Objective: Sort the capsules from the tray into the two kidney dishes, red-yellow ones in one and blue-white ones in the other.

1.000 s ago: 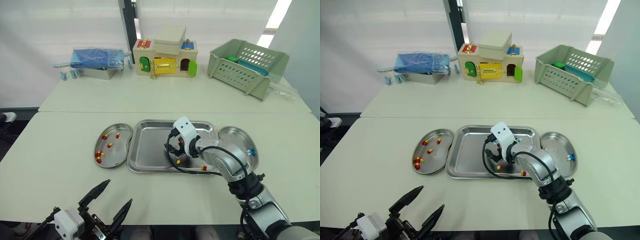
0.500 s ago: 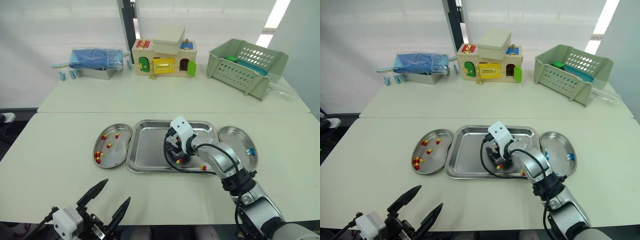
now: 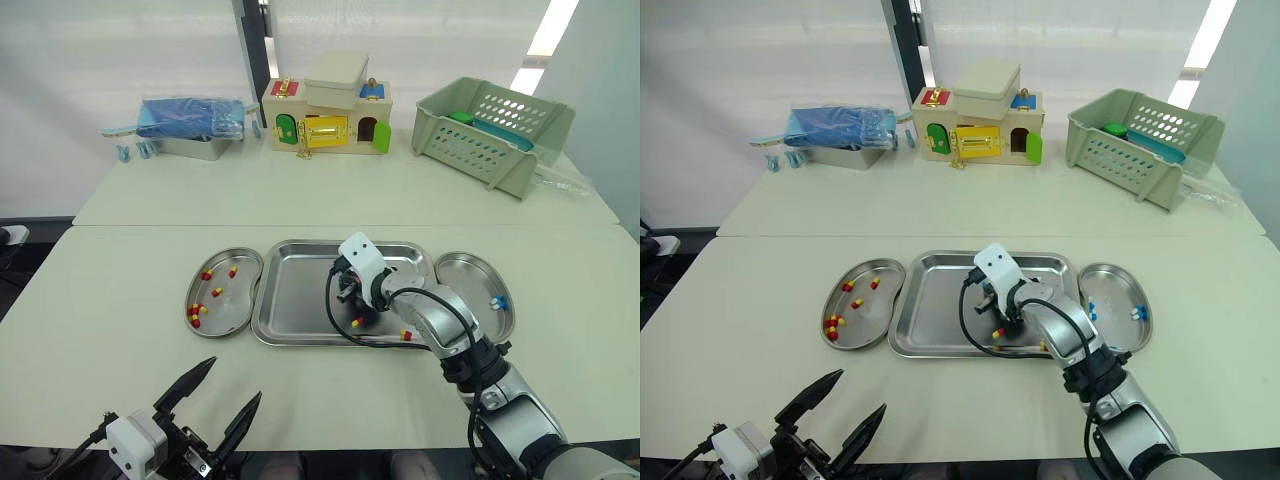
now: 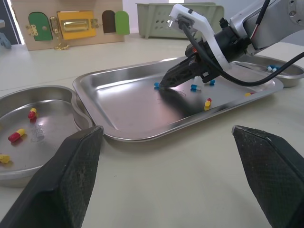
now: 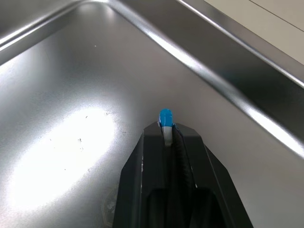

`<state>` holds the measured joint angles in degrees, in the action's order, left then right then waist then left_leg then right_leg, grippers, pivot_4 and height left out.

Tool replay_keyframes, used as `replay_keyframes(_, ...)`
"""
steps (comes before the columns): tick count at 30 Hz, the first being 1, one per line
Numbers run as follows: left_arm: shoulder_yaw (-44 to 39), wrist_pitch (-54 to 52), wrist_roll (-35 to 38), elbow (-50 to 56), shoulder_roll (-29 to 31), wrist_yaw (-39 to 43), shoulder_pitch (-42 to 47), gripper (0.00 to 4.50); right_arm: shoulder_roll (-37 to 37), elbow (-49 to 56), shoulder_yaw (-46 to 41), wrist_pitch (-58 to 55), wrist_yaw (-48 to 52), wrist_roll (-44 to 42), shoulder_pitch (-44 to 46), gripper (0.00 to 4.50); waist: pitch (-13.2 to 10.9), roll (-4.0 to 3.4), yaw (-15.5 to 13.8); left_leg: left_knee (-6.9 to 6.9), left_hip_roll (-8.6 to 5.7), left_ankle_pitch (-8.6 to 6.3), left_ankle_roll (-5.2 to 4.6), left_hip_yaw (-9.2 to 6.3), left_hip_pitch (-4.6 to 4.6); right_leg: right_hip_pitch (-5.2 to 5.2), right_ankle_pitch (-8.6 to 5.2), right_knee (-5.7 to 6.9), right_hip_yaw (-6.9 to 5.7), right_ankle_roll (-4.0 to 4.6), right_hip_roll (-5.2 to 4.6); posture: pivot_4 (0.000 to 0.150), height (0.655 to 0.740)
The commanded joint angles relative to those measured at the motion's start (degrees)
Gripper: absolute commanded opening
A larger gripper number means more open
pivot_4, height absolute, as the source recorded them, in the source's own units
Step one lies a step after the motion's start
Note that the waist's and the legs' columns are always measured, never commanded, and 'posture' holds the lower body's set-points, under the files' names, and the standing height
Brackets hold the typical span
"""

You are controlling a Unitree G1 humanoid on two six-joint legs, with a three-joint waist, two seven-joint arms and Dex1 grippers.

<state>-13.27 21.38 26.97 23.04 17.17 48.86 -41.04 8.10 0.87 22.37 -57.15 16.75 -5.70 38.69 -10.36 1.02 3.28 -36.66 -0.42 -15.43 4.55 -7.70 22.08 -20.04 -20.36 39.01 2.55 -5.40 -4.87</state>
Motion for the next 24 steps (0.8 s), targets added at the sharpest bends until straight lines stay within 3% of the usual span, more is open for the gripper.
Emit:
replay_keyframes(1, 0.4, 0.0, 0.9, 2.1, 0.6, -0.4, -0.9, 4.5, -0.7, 1.7, -1.1, 0.1, 0.7, -0.2, -1.0, 0.34, 0.0, 0.0, 0.0, 0.0, 0.0, 0.0, 0.0, 0.0, 0.0, 0.0, 0.0, 0.0, 0.0, 0.0, 0.0, 0.15, 0.74)
replay_keyframes(6, 0.7, 0.0, 0.9, 2.2, 1.0, -0.6, -0.7, 4.5, -1.0, 4.2, -2.8, 1.3, 2.4, -1.5, -1.4, 0.34, 0.0, -0.01, 0.0, 0.01, 0.0, 0.0, 0.0, 0.01, 0.01, -0.01, 0.0, 0.0, 0.01, 0.0, 0.0, 0.15, 0.74)
replay_keyframes(9, 0.9, -0.2, 1.1, 2.6, 1.9, -0.1, -0.5, 4.5, 2.8, 10.9, -4.7, 2.0, 7.4, -4.3, -2.9, 0.34, 0.0, -0.04, 0.0, 0.01, 0.0, 0.0, 0.0, 0.01, 0.07, 0.0, 0.0, 0.0, 0.01, 0.0, 0.0, 0.15, 0.74)
replay_keyframes(16, 2.3, -1.5, 2.9, 3.7, 7.3, 4.3, 2.2, 4.5, 19.7, 26.9, -17.4, 3.2, 21.5, -15.2, -12.1, 0.34, 0.0, -0.06, -1.3, -0.08, -0.05, 0.0, 0.0, -0.04, 0.54, -0.11, 0.0, -0.07, -0.08, 0.0, -0.04, 0.15, 0.74)
replay_keyframes(24, 4.7, -3.1, 4.3, 2.1, 11.9, 9.8, 7.2, 4.5, 36.1, 28.3, -35.6, 7.5, 30.5, -20.1, -26.8, 0.34, -0.1, -0.09, -1.5, -0.08, -0.03, 0.0, 0.0, -0.01, 0.54, -0.05, 0.0, -0.07, -0.08, 0.0, -0.01, 0.15, 0.74)
